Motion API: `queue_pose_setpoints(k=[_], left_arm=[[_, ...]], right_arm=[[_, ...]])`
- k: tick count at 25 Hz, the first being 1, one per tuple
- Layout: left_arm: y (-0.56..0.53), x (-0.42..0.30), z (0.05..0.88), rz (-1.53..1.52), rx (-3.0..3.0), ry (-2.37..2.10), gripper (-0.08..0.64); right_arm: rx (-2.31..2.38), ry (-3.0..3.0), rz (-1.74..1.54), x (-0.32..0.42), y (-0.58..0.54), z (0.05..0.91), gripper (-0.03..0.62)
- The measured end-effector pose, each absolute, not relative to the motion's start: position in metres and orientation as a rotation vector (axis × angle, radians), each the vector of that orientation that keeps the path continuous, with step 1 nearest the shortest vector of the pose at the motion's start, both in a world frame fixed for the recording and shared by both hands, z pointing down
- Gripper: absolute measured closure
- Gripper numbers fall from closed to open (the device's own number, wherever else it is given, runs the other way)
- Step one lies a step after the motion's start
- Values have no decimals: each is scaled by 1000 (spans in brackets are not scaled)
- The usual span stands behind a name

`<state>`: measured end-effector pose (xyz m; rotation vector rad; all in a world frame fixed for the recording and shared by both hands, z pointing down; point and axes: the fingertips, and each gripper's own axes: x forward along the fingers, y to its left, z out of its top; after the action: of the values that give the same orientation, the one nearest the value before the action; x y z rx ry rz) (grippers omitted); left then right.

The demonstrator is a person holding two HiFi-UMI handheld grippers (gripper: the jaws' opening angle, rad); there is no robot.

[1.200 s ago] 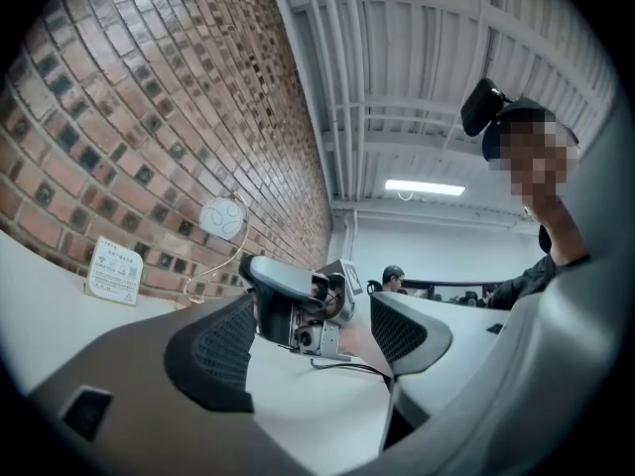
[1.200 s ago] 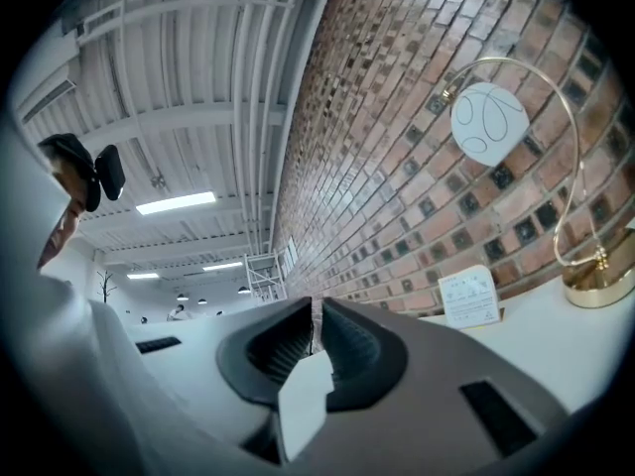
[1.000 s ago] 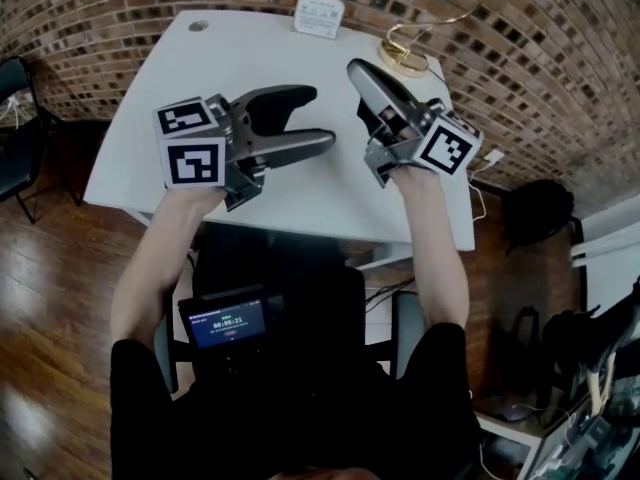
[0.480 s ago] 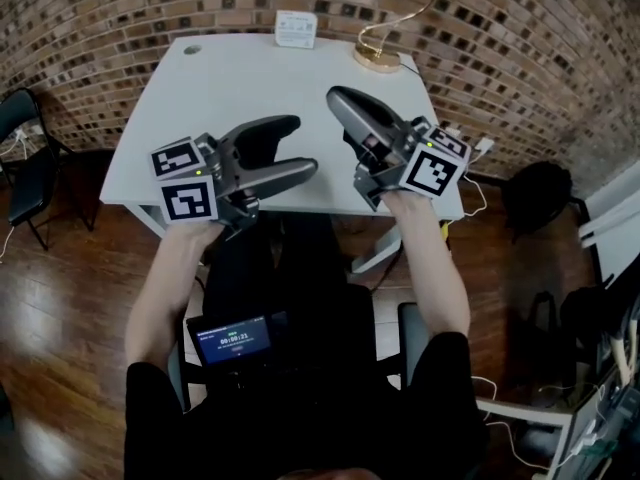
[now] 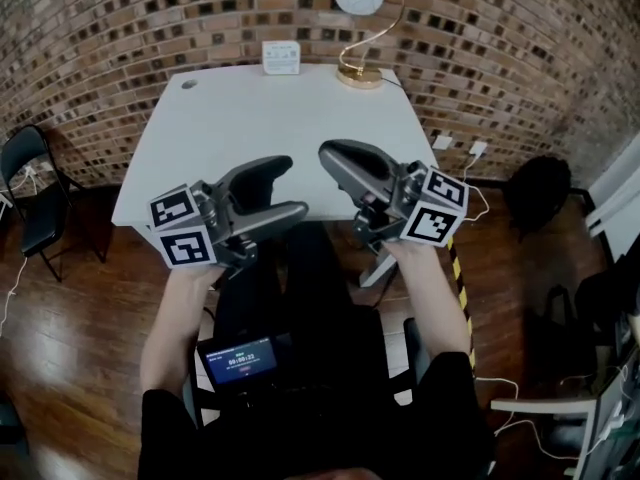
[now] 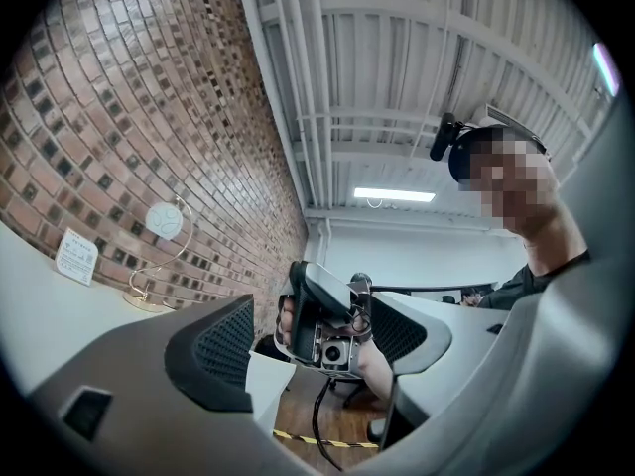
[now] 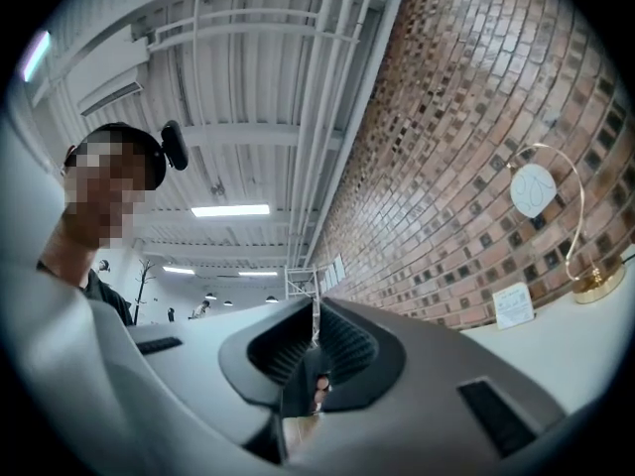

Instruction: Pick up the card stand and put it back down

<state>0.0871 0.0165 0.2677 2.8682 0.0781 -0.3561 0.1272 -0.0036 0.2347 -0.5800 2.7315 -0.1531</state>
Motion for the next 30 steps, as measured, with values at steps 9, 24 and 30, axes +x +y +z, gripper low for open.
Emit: queue_pose_setpoints(k=[9, 24, 30], left_arm=[[46, 89, 270, -355, 2897, 107, 199], [57, 100, 277, -316, 2893, 124, 199], [62, 106, 277, -339, 2877, 136, 199]], right_arm=[[-478, 2710, -97, 125, 46, 238, 568], [-476, 2681, 43, 132, 81, 241, 575], [-478, 2704, 123, 134, 95, 235, 576]])
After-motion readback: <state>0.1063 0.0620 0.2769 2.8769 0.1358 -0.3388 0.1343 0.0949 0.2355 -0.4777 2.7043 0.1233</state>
